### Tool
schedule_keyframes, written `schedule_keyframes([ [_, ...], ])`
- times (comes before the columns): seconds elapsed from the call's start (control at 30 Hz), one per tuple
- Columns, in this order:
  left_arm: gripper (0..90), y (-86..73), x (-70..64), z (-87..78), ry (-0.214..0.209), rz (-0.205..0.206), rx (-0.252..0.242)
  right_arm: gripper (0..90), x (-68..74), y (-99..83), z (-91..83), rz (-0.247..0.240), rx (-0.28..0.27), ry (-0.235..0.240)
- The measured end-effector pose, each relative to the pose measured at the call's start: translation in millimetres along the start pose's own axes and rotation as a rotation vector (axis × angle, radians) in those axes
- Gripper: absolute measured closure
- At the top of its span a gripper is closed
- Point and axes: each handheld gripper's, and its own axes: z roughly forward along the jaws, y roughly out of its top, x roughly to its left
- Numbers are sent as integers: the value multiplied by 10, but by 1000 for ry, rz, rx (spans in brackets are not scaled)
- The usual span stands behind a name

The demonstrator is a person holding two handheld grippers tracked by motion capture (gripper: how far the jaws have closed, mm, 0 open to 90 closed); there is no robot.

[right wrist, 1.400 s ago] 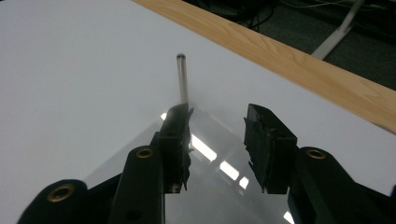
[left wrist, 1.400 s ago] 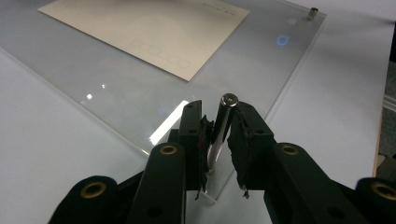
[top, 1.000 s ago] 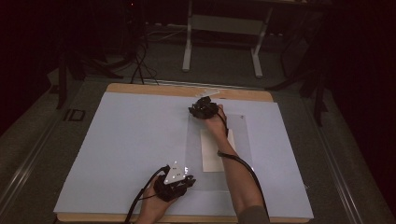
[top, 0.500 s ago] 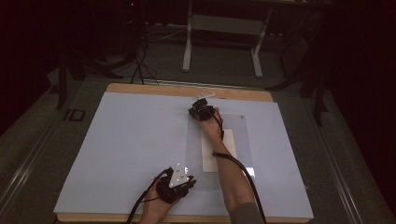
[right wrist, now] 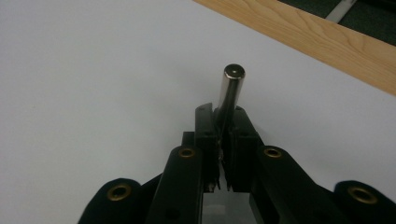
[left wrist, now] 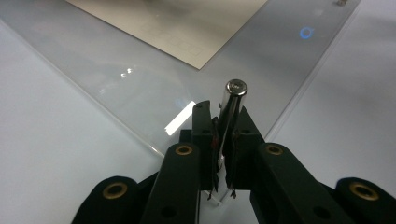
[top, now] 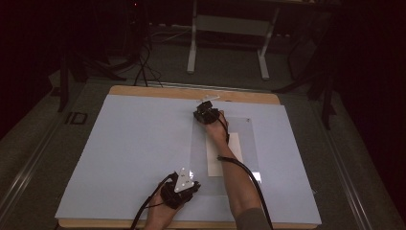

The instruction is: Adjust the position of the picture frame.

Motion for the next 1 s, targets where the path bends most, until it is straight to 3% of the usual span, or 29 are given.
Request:
schedule_keyframes([
  [0.27, 845, 9, 26, -36, -6, -18, -25, 853, 22, 33, -6, -35, 18, -21],
  [0.53, 837, 12, 128, -186, -18, -63, -82, 847, -17, 92, -119, -19, 11, -37],
  [0.7, 830, 2, 256, -292, -42, -118, -113, 845, -108, 90, -234, 2, 30, -61],
  [1.0, 821, -48, 632, -478, 10, -243, -160, 844, -367, -70, -496, 68, 76, -137],
])
